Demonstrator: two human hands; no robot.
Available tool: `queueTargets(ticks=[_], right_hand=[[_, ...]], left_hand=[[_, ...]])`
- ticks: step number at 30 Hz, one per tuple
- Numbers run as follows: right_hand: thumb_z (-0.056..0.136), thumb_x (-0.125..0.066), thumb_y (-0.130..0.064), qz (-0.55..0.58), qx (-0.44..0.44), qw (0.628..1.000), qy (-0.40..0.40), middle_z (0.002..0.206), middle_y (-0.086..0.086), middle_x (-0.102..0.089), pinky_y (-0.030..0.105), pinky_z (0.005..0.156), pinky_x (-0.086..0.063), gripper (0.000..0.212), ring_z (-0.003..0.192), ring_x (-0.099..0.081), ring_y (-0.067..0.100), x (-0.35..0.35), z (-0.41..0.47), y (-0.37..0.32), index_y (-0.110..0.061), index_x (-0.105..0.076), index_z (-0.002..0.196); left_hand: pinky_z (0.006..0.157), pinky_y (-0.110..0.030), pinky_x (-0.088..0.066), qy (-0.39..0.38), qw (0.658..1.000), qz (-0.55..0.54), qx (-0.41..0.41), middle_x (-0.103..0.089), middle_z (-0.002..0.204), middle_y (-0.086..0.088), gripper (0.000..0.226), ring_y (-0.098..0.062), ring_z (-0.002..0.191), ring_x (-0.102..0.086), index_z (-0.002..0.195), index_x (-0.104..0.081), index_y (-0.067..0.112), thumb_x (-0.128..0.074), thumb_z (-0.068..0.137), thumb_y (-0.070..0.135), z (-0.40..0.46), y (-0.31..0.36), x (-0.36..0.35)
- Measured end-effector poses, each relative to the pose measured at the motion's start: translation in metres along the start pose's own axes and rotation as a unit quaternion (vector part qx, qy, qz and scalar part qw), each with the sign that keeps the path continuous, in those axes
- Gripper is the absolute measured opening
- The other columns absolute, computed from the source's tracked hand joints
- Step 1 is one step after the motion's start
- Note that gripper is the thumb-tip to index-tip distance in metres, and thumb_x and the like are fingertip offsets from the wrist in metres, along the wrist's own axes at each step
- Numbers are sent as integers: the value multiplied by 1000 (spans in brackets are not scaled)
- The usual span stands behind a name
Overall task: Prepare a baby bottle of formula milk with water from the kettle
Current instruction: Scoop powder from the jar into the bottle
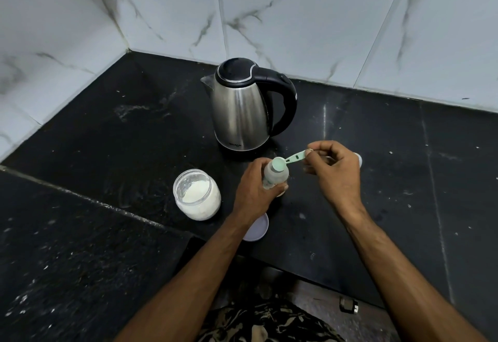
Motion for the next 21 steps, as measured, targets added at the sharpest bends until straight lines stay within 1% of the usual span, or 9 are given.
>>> queueTargets(ticks=[5, 8, 11, 13, 17, 19, 21], right_hand=[[90, -67, -7, 6, -6, 1000, -5, 82, 7, -73, 32, 66, -61, 10, 73, -72, 24, -1, -2, -1, -17, -68, 90], [90, -67, -5, 24, -14, 1000, -3, 81, 7, -72, 28, 63, -59, 9, 69, -71, 19, -1, -2, -1, -14, -68, 91], [90, -65, -2, 71, -36, 997, 6, 80, 7, -70, 24, 62, -59, 7, 66, -70, 12, -1, -2, -3, -4, -68, 97], [91, -65, -1, 97, -46, 994, 10, 80, 8, -70, 23, 62, -59, 10, 68, -70, 11, -1, -2, -4, 1, -67, 101], [90, -65, -1, 121, -56, 991, 13, 81, 9, -69, 24, 61, -59, 12, 71, -70, 13, -2, -2, -4, 2, -66, 102], [91, -64, -1, 126, -61, 990, 11, 81, 9, -69, 24, 62, -59, 12, 70, -70, 13, -3, -3, -3, 2, -66, 102], [91, -64, -1, 135, -65, 989, 5, 80, 8, -69, 25, 63, -59, 11, 71, -70, 12, -5, -4, -3, 1, -66, 101]], left_hand=[[95, -42, -53, 5, 1000, 2, 5, -63, 118, 10, 56, -10, 111, -59, 118, -54, 27, -86, 72, 31, 0, -1, -1], [96, -42, -52, 5, 1000, 4, 5, -61, 120, 10, 57, -11, 113, -58, 119, -53, 28, -86, 73, 30, 0, -1, -1], [96, -43, -52, 5, 1000, -5, 10, -61, 120, 12, 60, -11, 113, -58, 120, -53, 28, -86, 71, 35, -2, -2, -1], [94, -44, -53, 4, 1000, -17, 14, -62, 119, 12, 63, -11, 111, -60, 120, -54, 26, -84, 67, 43, -3, -2, -1], [95, -41, -53, 0, 1000, -23, 15, -63, 121, 10, 76, -10, 112, -60, 125, -53, 24, -80, 60, 54, -5, -4, -1], [95, -41, -53, 0, 1000, -21, 18, -62, 123, 9, 77, -10, 112, -60, 126, -52, 25, -82, 60, 54, -7, -8, 0], [96, -40, -52, 4, 1000, -17, 25, -60, 124, 8, 76, -10, 113, -59, 127, -52, 25, -85, 63, 50, -10, -12, 2]])
Point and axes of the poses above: each hand's wrist, its own z-axis towards the middle knuckle, its own x-axis out of the back of the hand, y = z × x, the point moved 6 cm from there along z, towards the middle knuckle
